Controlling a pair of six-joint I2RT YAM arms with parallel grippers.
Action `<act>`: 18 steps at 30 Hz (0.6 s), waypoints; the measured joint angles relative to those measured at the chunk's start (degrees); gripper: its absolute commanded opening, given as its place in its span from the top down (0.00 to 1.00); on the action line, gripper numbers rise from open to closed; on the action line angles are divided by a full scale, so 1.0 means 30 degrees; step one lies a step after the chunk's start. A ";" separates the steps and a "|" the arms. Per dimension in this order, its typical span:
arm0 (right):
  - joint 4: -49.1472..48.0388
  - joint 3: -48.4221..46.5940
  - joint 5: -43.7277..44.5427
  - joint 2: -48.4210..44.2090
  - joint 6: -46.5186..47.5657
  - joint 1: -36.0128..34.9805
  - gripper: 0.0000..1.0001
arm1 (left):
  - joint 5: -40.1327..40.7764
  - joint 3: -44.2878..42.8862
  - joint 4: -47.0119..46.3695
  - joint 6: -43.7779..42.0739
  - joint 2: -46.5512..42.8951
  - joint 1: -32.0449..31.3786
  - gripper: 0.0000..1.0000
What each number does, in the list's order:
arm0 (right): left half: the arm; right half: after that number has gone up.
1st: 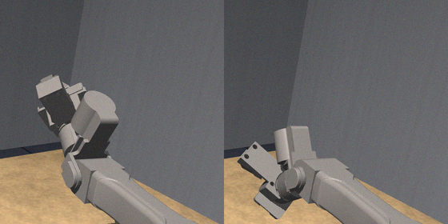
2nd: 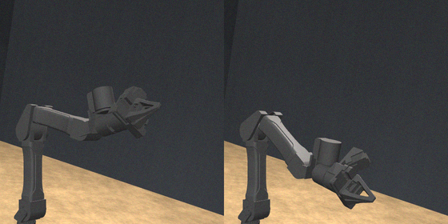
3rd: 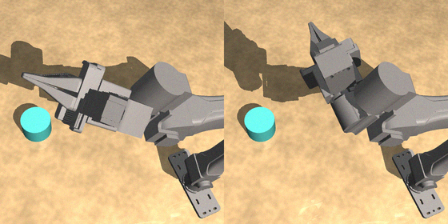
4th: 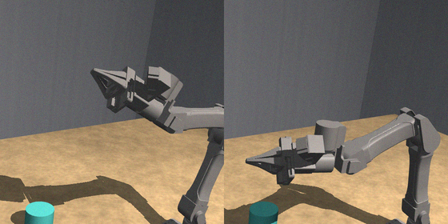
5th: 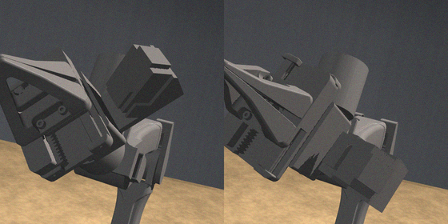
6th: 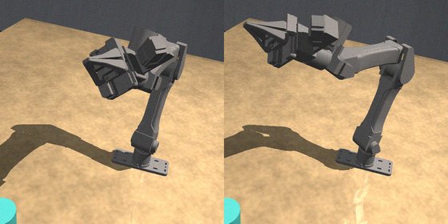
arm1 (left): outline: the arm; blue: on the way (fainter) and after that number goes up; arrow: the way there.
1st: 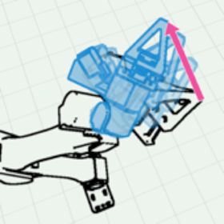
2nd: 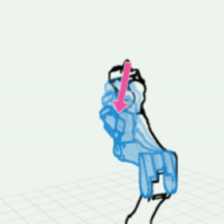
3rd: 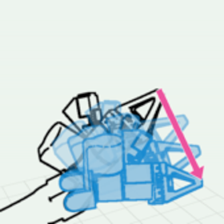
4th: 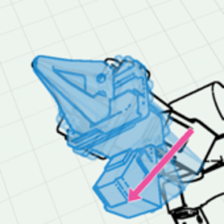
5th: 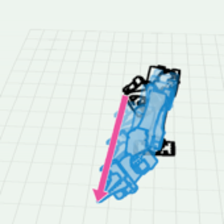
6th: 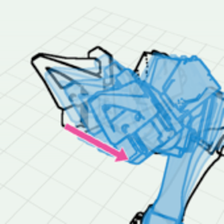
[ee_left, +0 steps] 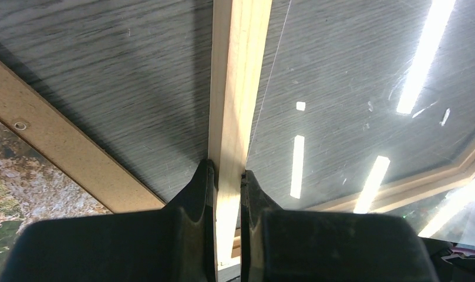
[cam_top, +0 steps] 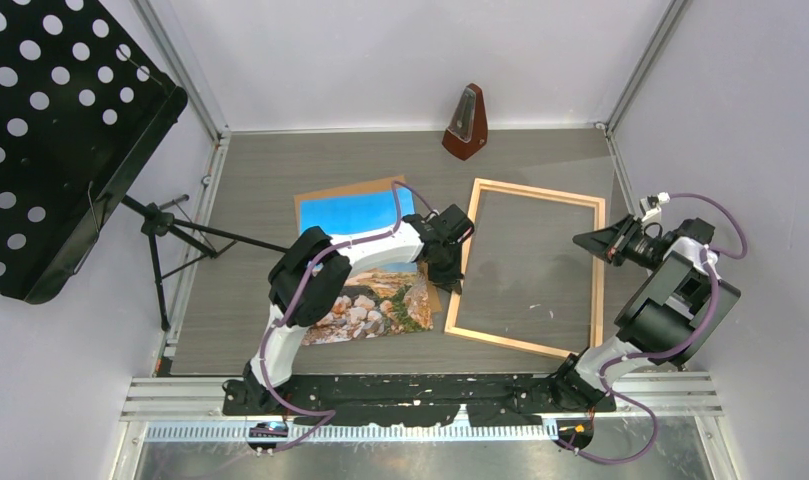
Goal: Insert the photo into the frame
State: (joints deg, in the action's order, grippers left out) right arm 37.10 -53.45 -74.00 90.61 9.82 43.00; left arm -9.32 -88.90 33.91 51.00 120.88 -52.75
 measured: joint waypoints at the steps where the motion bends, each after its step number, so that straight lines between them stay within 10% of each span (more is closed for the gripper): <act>1: -0.0073 0.0000 0.0007 0.0000 -0.0160 0.0000 0.94 | -0.0080 0.0007 0.0000 0.0007 0.0000 0.0000 0.90; 5: 0.0146 -0.0022 0.0007 0.0000 -0.0255 0.0000 0.94 | -0.0350 0.0066 -0.0015 -0.0015 0.0000 0.0007 0.80; 11: 0.2586 -0.0765 0.0109 0.0007 0.1377 0.0000 0.94 | -0.1005 0.0175 0.0131 -0.0175 0.0080 0.0131 0.36; 18: 0.6929 -0.2200 0.0117 0.0867 0.5391 0.0175 0.94 | -0.1406 0.0138 -0.0080 -0.0277 -0.0168 0.0284 0.17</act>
State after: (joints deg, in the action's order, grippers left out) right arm 57.89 -60.05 -73.65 93.21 26.00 43.53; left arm -13.54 -88.49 33.67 50.17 120.38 -51.90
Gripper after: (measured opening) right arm 0.065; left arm 0.777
